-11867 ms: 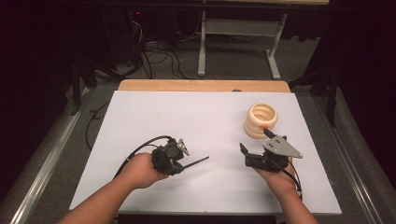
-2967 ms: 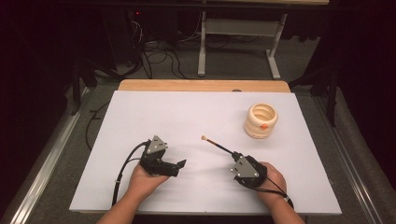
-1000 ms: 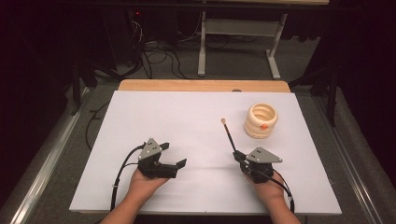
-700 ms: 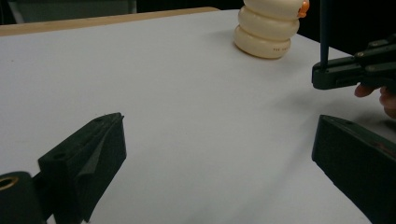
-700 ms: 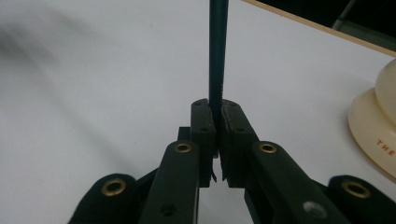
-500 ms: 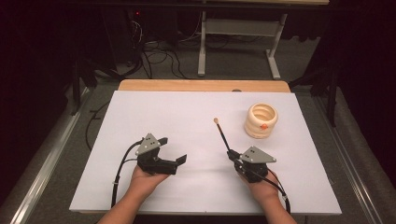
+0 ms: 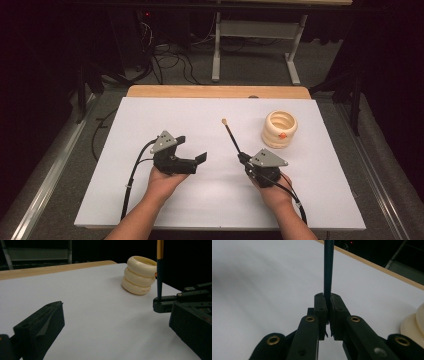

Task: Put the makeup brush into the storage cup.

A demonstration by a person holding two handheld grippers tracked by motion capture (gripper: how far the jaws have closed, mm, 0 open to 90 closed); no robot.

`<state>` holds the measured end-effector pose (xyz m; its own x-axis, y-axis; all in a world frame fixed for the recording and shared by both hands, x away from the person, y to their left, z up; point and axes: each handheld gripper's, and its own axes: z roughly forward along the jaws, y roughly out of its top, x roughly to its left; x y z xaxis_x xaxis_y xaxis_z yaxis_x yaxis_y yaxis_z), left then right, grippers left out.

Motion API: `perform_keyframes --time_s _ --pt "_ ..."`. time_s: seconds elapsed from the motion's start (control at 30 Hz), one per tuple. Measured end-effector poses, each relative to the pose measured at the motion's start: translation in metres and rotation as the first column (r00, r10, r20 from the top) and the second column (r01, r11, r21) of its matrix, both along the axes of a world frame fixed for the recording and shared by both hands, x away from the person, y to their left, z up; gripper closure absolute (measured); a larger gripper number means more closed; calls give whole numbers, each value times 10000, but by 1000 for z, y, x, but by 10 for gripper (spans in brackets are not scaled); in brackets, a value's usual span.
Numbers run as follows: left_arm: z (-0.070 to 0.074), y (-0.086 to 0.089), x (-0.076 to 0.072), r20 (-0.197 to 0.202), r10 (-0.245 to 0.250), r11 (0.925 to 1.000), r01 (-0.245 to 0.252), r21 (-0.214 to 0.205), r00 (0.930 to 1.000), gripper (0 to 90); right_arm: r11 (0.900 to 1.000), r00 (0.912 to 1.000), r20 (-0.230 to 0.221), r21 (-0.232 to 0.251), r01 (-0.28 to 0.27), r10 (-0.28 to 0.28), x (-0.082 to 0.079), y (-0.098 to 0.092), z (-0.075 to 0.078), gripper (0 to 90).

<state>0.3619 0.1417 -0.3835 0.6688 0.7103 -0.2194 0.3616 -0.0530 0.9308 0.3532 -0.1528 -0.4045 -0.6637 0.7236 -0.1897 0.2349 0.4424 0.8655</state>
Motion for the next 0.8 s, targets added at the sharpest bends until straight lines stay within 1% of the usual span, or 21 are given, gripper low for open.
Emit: perform_keyframes --time_s 0.07,0.1,0.13,0.2,0.23,0.27,0.3,0.37,0.4,0.43,0.57,0.63,0.67,0.8 --pt "-1 -2 1 -44 -56 10000 56 -68 10000 5 10000 10000 19 26 -39 39 1 3 0 878" --pt "-2 -4 0 -46 -78 10000 78 -28 10000 5 10000 10000 77 -21 -32 33 1 4 0 878" --pt "-3 -5 0 -38 -139 9999 139 78 9999 5 10000 10000 61 72 -61 60 0 5 -1 877" --pt "-5 -8 -3 -17 -282 9993 282 234 9996 5 9999 9999 137 51 -100 99 -2 6 -1 878" --pt "-5 -8 -5 57 -370 9990 369 247 9993 5 9999 9999 149 107 -86 84 -4 6 -2 878" --pt "-6 -9 -7 138 -457 9985 453 291 9989 5 9998 9994 286 83 -194 191 -5 7 -3 878" --pt "-7 -9 -9 168 -511 9981 505 357 9986 5 9996 9993 302 129 -242 238 -8 7 -4 878" --pt "-8 -9 -12 99 -644 9973 639 374 9979 5 9994 9991 238 8 -360 360 -12 10 -8 877" --pt "-9 -10 -13 91 -693 9969 689 376 9976 5 9989 9987 221 -127 -450 452 -14 13 -10 877" --pt "-9 -10 -14 95 -709 9969 706 335 9974 6 9980 9979 279 -234 -581 588 -15 14 -11 877" --pt "-7 -11 -17 162 -876 9961 875 106 9960 15 9964 9961 325 -245 -808 815 -18 18 -11 877" --pt "-7 -11 -18 198 -983 9952 982 47 9950 24 9961 9962 220 -285 -839 845 -19 19 -13 877" --pt "-7 -12 -18 191 -1035 9946 1034 26 9945 31 9952 9957 201 -403 -894 902 -20 20 -14 877" --pt "-7 -12 -17 127 -1106 9937 1108 -150 9938 47 9925 9935 150 -494 -1120 1128 -20 24 -17 877"
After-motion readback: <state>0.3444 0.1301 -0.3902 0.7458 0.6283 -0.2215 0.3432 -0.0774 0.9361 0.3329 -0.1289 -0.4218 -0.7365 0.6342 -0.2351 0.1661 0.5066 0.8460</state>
